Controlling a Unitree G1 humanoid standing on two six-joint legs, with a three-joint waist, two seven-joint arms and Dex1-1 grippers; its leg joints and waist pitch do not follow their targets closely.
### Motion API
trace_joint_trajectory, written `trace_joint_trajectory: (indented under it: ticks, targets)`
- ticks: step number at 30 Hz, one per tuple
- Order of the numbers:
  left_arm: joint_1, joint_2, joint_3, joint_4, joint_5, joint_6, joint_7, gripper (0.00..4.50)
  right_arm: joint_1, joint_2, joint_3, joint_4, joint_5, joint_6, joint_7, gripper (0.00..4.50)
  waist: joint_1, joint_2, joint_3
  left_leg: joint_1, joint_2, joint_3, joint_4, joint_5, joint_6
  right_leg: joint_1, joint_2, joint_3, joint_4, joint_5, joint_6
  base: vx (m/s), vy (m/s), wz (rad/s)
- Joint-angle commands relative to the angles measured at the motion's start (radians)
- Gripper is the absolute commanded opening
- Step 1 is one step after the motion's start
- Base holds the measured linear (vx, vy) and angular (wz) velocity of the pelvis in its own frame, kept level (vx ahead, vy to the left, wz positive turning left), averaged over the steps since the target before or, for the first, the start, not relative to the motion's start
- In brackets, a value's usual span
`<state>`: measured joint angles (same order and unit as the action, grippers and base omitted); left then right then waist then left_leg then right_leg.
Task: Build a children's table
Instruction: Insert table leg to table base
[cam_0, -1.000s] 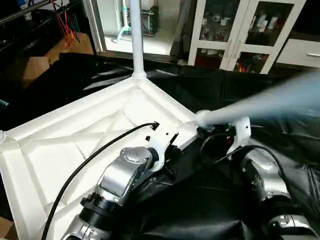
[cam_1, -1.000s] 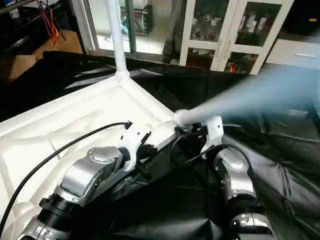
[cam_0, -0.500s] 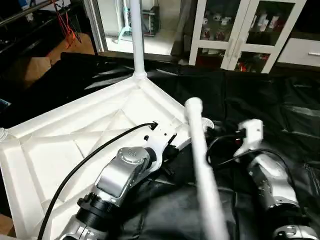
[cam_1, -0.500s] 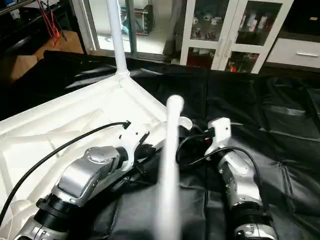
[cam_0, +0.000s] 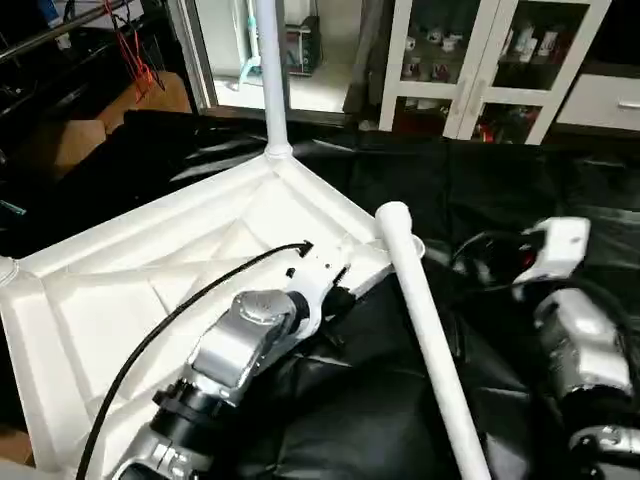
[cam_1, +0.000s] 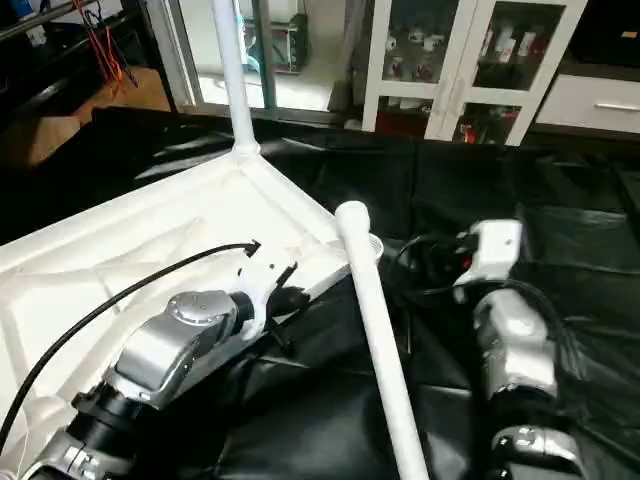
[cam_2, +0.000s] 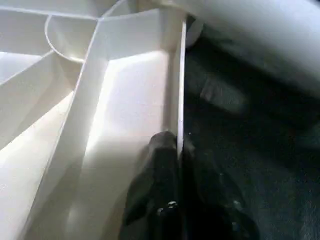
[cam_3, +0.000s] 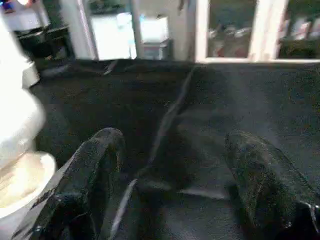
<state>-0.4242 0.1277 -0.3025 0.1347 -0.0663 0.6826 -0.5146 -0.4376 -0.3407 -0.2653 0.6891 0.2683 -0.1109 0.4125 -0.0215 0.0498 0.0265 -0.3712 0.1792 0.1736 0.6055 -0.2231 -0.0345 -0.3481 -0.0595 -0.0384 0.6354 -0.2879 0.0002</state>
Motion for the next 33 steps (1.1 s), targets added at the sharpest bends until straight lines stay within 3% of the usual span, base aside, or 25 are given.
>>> trace_joint_trajectory:
  ticks: [1, 2, 5, 10, 15, 19, 21, 23, 24, 26, 28, 29, 30, 31, 32, 33]
  targets:
    - [-0.008, 0.021, 0.066, 0.008, -0.016, -0.040, -0.009, 0.58, -0.024, -0.021, -0.017, -0.001, 0.002, 0.020, -0.030, 3.56, 0.011, -0.020, -0.041, 0.002, 0.048, -0.019, -0.051, 0.041, 0.166, 0.039, -0.076, 0.037, -0.072, 0.219, -0.300, 0.000, 0.000, 0.00]
    - [-0.013, 0.027, 0.073, 0.004, -0.025, -0.054, -0.024, 0.66, -0.030, -0.027, -0.016, -0.010, -0.003, 0.038, -0.044, 3.56, 0.011, -0.016, -0.042, 0.003, 0.050, -0.021, -0.051, 0.055, 0.163, 0.037, -0.074, 0.037, -0.068, 0.236, -0.304, 0.000, 0.000, 0.00]
    - [-0.026, 0.078, 0.077, 0.021, -0.027, -0.104, -0.075, 0.91, -0.048, -0.032, -0.014, -0.063, 0.000, 0.098, -0.057, 3.56, 0.011, -0.016, -0.045, 0.002, 0.048, -0.021, -0.045, 0.098, 0.181, 0.037, -0.073, 0.037, -0.058, 0.315, -0.307, 0.000, 0.000, 0.00]
    - [-0.022, 0.141, 0.056, 0.035, -0.013, -0.134, -0.128, 1.25, -0.054, -0.018, 0.010, -0.140, 0.021, 0.161, -0.025, 3.56, 0.016, -0.014, -0.047, 0.003, 0.048, -0.022, -0.043, 0.120, 0.196, 0.039, -0.074, 0.036, -0.052, 0.369, -0.294, 0.000, 0.000, 0.00]
    - [-0.015, 0.173, 0.062, 0.016, -0.035, -0.094, -0.166, 1.67, -0.062, -0.021, 0.060, -0.218, 0.004, 0.292, -0.049, 3.56, 0.028, -0.010, -0.048, 0.007, 0.051, -0.022, -0.042, 0.145, 0.182, 0.036, -0.074, 0.035, -0.047, 0.374, -0.306, 0.000, 0.000, 0.00]
    - [-0.033, 0.174, 0.090, 0.014, -0.054, -0.086, -0.163, 2.04, -0.060, -0.028, 0.066, -0.291, 0.072, 0.380, 0.006, 3.56, 0.033, -0.014, -0.047, 0.006, 0.052, -0.020, -0.045, 0.110, 0.164, 0.038, -0.076, 0.038, -0.049, 0.359, -0.303, 0.000, 0.000, 0.00]
    - [-0.046, 0.163, 0.117, 0.007, -0.073, -0.089, -0.152, 2.17, -0.060, -0.037, 0.071, -0.316, 0.062, 0.381, 0.005, 3.82, 0.034, -0.013, -0.047, 0.004, 0.050, -0.020, -0.045, 0.102, 0.149, 0.039, -0.075, 0.038, -0.049, 0.354, -0.303, 0.000, 0.000, 0.00]
    - [-0.063, 0.137, 0.176, -0.057, -0.122, -0.123, -0.131, 2.34, -0.044, -0.073, 0.095, -0.437, 0.063, 0.470, 0.015, 3.91, 0.035, -0.006, -0.051, 0.004, 0.049, -0.023, -0.040, 0.128, 0.144, 0.042, -0.072, 0.039, -0.043, 0.392, -0.300, 0.000, 0.000, 0.00]
    - [-0.063, 0.137, 0.176, -0.057, -0.122, -0.123, -0.131, 2.44, -0.044, -0.073, 0.095, -0.437, 0.063, 0.470, 0.015, 4.01, 0.036, -0.010, -0.054, 0.003, 0.050, -0.026, -0.037, 0.150, 0.148, 0.045, -0.071, 0.039, -0.040, 0.423, -0.294, 0.000, 0.000, 0.00]
    - [-0.062, 0.137, 0.184, -0.088, -0.132, -0.134, -0.138, 2.59, -0.035, -0.090, 0.108, -0.487, 0.064, 0.513, 0.023, 4.31, 0.039, -0.010, -0.053, 0.000, 0.050, -0.025, -0.034, 0.182, 0.164, 0.039, -0.071, 0.037, -0.035, 0.472, -0.285, 0.000, 0.000, 0.00]
    - [-0.005, 0.163, 0.167, -0.214, -0.142, -0.144, -0.172, 2.60, 0.006, -0.152, 0.146, -0.642, 0.111, 0.732, 0.045, 4.35, 0.044, -0.012, -0.052, -0.001, 0.051, -0.024, -0.035, 0.164, 0.161, 0.042, -0.073, 0.040, -0.037, 0.457, -0.279, 0.000, 0.000, 0.00]
    - [-0.005, 0.163, 0.167, -0.214, -0.142, -0.144, -0.172, 2.61, 0.006, -0.152, 0.146, -0.642, 0.111, 0.732, 0.045, 4.43, 0.047, -0.019, -0.050, -0.003, 0.052, -0.025, -0.037, 0.155, 0.158, 0.046, -0.073, 0.041, -0.038, 0.444, -0.272, 0.000, 0.000, 0.00]
    - [0.024, 0.172, 0.162, -0.273, -0.146, -0.132, -0.175, 2.61, 0.015, -0.169, 0.151, -0.704, 0.148, 0.829, 0.036, 4.43, 0.047, -0.017, -0.048, -0.002, 0.053, -0.022, -0.038, 0.148, 0.154, 0.040, -0.073, 0.041, -0.040, 0.430, -0.268, 0.000, 0.000, 0.00]
    - [0.050, 0.182, 0.155, -0.325, -0.150, -0.123, -0.180, 2.61, 0.019, -0.182, 0.155, -0.755, 0.180, 0.908, 0.026, 4.43, 0.047, -0.019, -0.048, 0.000, 0.052, -0.022, -0.040, 0.137, 0.143, 0.042, -0.071, 0.042, -0.042, 0.405, -0.266, 0.000, 0.000, 0.00]
    - [0.063, 0.187, 0.152, -0.350, -0.151, -0.119, -0.182, 2.61, 0.021, -0.188, 0.156, -0.780, 0.196, 0.945, 0.021, 4.43, 0.048, -0.020, -0.049, -0.002, 0.054, -0.025, -0.040, 0.151, 0.139, 0.044, -0.071, 0.044, -0.039, 0.410, -0.259, 0.000, 0.000, 0.00]
    - [0.098, 0.196, 0.145, -0.425, -0.180, -0.075, -0.192, 2.61, 0.010, -0.182, 0.142, -0.842, 0.268, 1.067, -0.014, 4.43, 0.046, -0.020, -0.048, 0.002, 0.054, -0.022, -0.041, 0.150, 0.134, 0.038, -0.069, 0.044, -0.041, 0.401, -0.257, 0.000, 0.000, 0.00]
